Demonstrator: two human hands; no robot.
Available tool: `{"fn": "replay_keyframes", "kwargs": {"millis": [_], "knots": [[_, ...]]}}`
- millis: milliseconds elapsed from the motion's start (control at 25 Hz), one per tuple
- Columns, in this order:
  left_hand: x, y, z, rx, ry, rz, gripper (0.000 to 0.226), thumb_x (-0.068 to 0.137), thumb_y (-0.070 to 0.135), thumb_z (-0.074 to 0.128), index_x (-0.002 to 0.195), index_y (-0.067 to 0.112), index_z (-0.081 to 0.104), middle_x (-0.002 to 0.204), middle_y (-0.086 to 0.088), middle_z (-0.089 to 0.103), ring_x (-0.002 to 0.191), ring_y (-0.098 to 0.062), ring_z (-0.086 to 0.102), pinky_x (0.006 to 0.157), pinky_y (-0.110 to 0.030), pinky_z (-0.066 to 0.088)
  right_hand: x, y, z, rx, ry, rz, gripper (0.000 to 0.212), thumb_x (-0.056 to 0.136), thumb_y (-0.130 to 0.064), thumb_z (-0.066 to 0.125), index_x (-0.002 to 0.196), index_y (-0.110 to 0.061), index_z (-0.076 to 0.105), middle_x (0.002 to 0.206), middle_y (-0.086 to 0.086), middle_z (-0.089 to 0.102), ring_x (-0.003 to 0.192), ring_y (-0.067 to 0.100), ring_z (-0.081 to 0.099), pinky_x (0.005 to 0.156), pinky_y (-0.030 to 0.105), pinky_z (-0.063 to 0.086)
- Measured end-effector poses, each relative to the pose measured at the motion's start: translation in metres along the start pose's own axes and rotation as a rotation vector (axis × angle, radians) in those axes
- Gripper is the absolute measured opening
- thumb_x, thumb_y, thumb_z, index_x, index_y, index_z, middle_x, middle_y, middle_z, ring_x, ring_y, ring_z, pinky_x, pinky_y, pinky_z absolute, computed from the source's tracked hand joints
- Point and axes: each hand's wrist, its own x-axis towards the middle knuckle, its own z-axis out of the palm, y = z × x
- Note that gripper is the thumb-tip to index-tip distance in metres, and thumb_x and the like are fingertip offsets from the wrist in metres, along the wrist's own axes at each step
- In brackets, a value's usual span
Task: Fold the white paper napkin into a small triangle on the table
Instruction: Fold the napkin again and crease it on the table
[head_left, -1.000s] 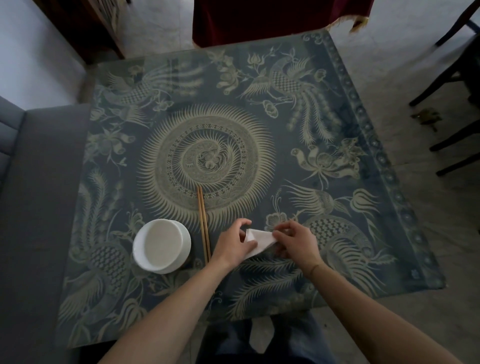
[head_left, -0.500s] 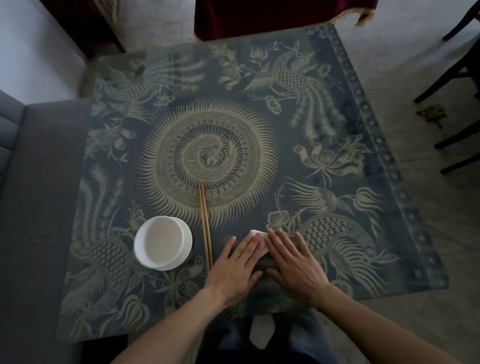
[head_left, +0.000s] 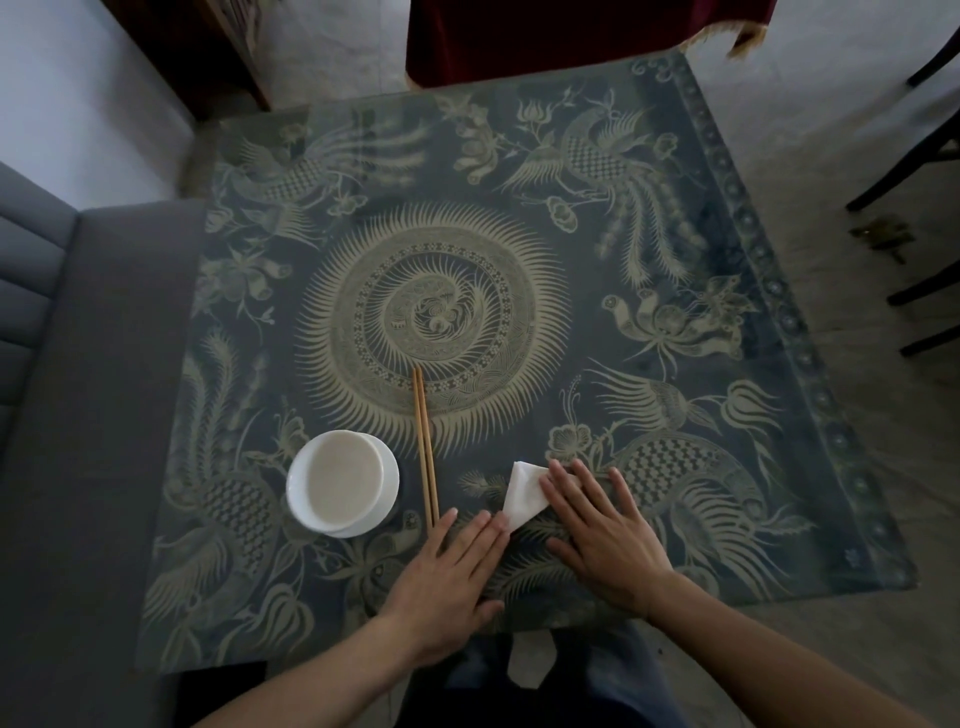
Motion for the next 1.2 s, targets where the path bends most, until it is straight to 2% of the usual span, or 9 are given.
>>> {"fn": "replay_keyframes", "kwargs": {"millis": [120,200,320,440,600,840,960,1080,1200], "knots": [[0.020,0.006,-0.016,-0.091,0.133,-0.036,0.063,0.095,0.045,0.046,0.146,0.007,0.040,0.154,-0.013,0.038,0.143,-0.028,0.032,0.117,-0.053,0.023,-0.001,0.000,0.000,0.007,0.014,0.016,0.071,0.098,-0.061,0.023,0.155,-0.024,0.001,0.163,0.002,-0.006,0.149,0.024,-0.004,0.115,0.055,0.002],[0.044,0.007,-0.030,-0.136,0.137,-0.103,0.066,0.098,0.044,0.040,0.152,0.008,0.027,0.162,-0.011,0.020,0.149,-0.026,0.016,0.120,-0.050,0.016,-0.001,-0.001,0.000,0.009,0.019,0.027,0.071,0.097,-0.061,0.023,0.154,-0.026,0.000,0.163,0.002,-0.006,0.149,0.025,-0.004,0.115,0.055,0.002],[0.073,0.000,-0.034,-0.047,0.025,-0.103,0.068,0.102,0.049,0.021,0.155,0.015,-0.006,0.162,-0.002,-0.015,0.149,-0.018,-0.012,0.121,-0.046,-0.005,-0.001,-0.001,0.000,0.014,0.024,0.054,0.071,0.097,-0.062,0.025,0.154,-0.029,0.000,0.163,0.001,-0.006,0.149,0.026,-0.005,0.115,0.057,0.002],[0.077,-0.007,-0.024,-0.028,-0.032,-0.090,0.069,0.102,0.050,0.018,0.152,0.018,-0.016,0.160,0.002,-0.024,0.148,-0.015,-0.019,0.120,-0.045,-0.010,-0.013,0.008,0.002,0.016,0.045,0.107,0.069,0.097,-0.060,0.027,0.154,-0.025,0.012,0.162,-0.004,0.008,0.149,0.029,0.007,0.113,0.060,0.008],[0.079,-0.007,-0.019,-0.016,-0.049,-0.088,0.070,0.101,0.052,0.015,0.153,0.017,-0.016,0.159,0.002,-0.026,0.146,-0.015,-0.023,0.119,-0.046,-0.013,-0.030,0.022,0.004,-0.049,0.061,0.115,0.064,0.098,-0.054,0.026,0.153,-0.022,0.020,0.161,-0.006,0.016,0.148,0.029,0.012,0.112,0.064,0.012],[0.067,-0.007,-0.022,-0.038,-0.046,-0.105,0.072,0.100,0.056,0.014,0.152,0.016,-0.017,0.159,0.000,-0.026,0.145,-0.016,-0.027,0.117,-0.048,-0.017,-0.030,0.005,-0.001,-0.022,0.085,0.209,0.066,0.096,-0.051,0.028,0.151,-0.014,0.028,0.160,0.001,0.023,0.147,0.033,0.015,0.112,0.062,0.013],[0.057,0.002,-0.016,-0.030,-0.005,-0.073,0.073,0.101,0.056,0.018,0.153,0.015,-0.013,0.161,-0.002,-0.022,0.146,-0.018,-0.024,0.116,-0.048,-0.012,-0.024,-0.004,-0.003,0.017,0.114,0.196,0.070,0.095,-0.049,0.032,0.152,-0.009,0.023,0.161,0.008,0.017,0.148,0.031,0.012,0.113,0.057,0.010],[0.056,0.012,-0.012,-0.044,-0.015,-0.032,0.074,0.100,0.057,0.018,0.153,0.015,-0.013,0.162,-0.001,-0.018,0.146,-0.017,-0.022,0.117,-0.047,-0.009,-0.010,-0.015,-0.001,0.017,0.065,0.047,0.071,0.097,-0.050,0.031,0.153,-0.011,0.009,0.162,0.006,0.002,0.149,0.025,0.000,0.115,0.048,0.002],[0.039,0.008,-0.007,-0.044,-0.001,-0.027,0.072,0.099,0.054,0.022,0.155,0.013,0.003,0.163,-0.003,-0.002,0.149,-0.020,-0.007,0.116,-0.045,-0.002,-0.007,-0.011,0.001,0.012,0.035,0.013,0.072,0.098,-0.053,0.028,0.153,-0.014,0.003,0.162,0.004,-0.003,0.148,0.022,-0.006,0.115,0.044,-0.003]]}}
